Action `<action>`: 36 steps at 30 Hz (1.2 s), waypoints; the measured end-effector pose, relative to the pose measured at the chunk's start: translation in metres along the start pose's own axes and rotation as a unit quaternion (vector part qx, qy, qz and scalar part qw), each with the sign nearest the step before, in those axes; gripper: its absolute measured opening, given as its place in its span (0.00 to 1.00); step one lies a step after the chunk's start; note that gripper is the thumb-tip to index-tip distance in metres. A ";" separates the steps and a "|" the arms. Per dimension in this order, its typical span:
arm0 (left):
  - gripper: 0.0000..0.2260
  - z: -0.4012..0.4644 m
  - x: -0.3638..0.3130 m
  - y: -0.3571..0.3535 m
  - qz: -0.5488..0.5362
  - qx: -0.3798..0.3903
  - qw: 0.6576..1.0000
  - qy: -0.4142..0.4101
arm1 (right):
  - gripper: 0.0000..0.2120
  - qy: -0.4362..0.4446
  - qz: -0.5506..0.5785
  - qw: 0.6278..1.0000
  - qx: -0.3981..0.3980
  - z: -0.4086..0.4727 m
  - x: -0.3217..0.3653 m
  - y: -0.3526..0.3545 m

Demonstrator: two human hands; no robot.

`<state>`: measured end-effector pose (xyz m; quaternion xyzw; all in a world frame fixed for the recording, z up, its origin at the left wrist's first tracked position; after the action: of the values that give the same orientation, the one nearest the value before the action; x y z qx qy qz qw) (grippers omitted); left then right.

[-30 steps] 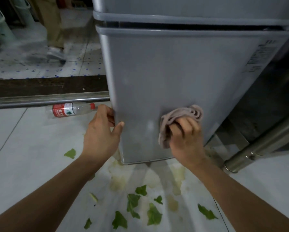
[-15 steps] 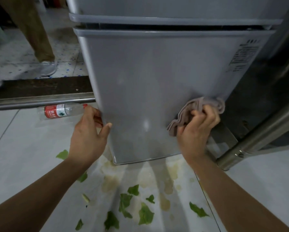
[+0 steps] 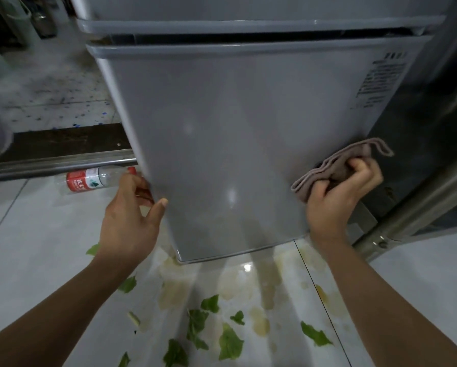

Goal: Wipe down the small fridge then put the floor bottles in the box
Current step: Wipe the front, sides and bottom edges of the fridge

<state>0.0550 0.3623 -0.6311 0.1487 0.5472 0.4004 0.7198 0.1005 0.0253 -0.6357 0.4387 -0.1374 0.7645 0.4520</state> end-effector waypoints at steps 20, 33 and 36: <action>0.06 -0.021 0.021 -0.031 0.015 0.061 0.998 0.030 | 0.29 -0.182 0.042 0.975 0.120 -0.012 -0.076 -0.022; 0.07 -0.019 0.023 -0.033 0.013 0.062 0.998 0.007 | 0.20 -0.223 -0.032 0.969 0.102 -0.077 -0.069 -0.032; 0.07 -0.018 0.026 -0.033 0.012 0.070 0.997 -0.008 | 0.21 -0.129 0.020 0.991 0.033 -0.091 -0.015 -0.035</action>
<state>0.0549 0.3565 -0.6765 0.2084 0.5661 0.3681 0.7075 0.0821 0.0915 -0.7069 0.5452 -0.1777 0.7149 0.4001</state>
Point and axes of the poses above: each hand's wrist, its own z-axis towards the middle knuckle, its own y-axis out of the back of the hand, x = y × z, the point moved 7 cm from there along z, towards the middle knuckle, and after that the axes turned 8 degrees about -y, right-handed, at the moved point
